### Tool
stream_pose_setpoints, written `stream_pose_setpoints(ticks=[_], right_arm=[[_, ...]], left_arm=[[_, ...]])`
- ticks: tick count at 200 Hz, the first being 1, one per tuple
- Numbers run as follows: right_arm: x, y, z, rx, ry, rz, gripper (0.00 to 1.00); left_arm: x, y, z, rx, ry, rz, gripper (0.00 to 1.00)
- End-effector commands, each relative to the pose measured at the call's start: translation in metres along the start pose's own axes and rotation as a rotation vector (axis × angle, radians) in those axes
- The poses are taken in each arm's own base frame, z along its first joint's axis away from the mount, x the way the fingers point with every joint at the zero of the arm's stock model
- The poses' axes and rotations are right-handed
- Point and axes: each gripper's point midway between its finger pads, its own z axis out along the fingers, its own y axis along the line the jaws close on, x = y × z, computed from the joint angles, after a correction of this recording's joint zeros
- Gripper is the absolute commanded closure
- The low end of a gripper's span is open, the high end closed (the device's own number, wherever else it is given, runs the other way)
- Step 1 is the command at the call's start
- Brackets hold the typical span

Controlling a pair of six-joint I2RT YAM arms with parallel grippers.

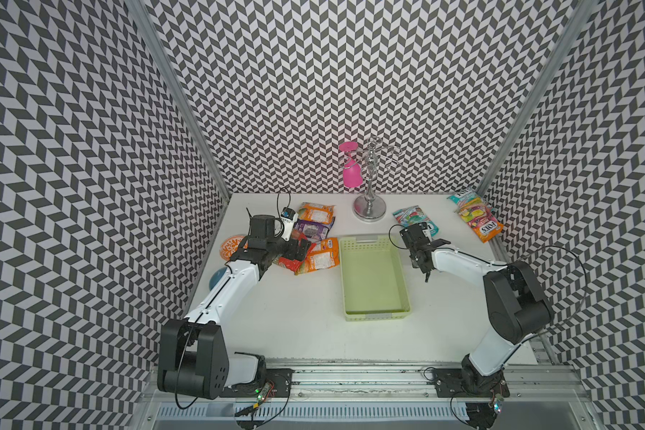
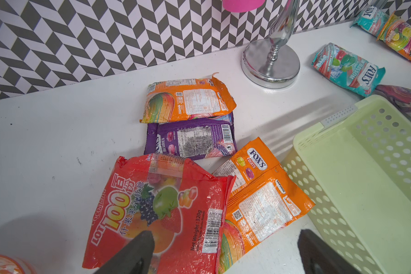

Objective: Put the candies in the basket
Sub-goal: Pick up the candy at the center of the board.

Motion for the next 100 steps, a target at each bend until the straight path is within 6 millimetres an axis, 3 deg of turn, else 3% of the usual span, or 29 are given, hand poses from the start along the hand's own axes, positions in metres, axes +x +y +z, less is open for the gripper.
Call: stream_pose_setpoints(ticks=[1, 33, 68, 100], right_arm=[[-0.022, -0.003, -0.029, -0.028, -0.085, 0.017, 1.0], [-0.033, -0.006, -0.051, -0.037, -0.103, -0.003, 1.0], [-0.06, -0.021, -0.084, -0.024, -0.178, -0.032, 1.0], [-0.074, -0.026, -0.113, -0.087, -0.257, -0.069, 1.0]], left_arm=[[-0.009, -0.005, -0.008, 0.031, -0.04, 0.005, 0.01], [-0.012, -0.017, -0.014, 0.091, -0.042, 0.041, 0.01], [-0.008, -0.028, -0.018, 0.144, -0.042, 0.101, 0.01], [-0.006, -0.04, -0.033, 0.186, -0.047, 0.169, 0.01]])
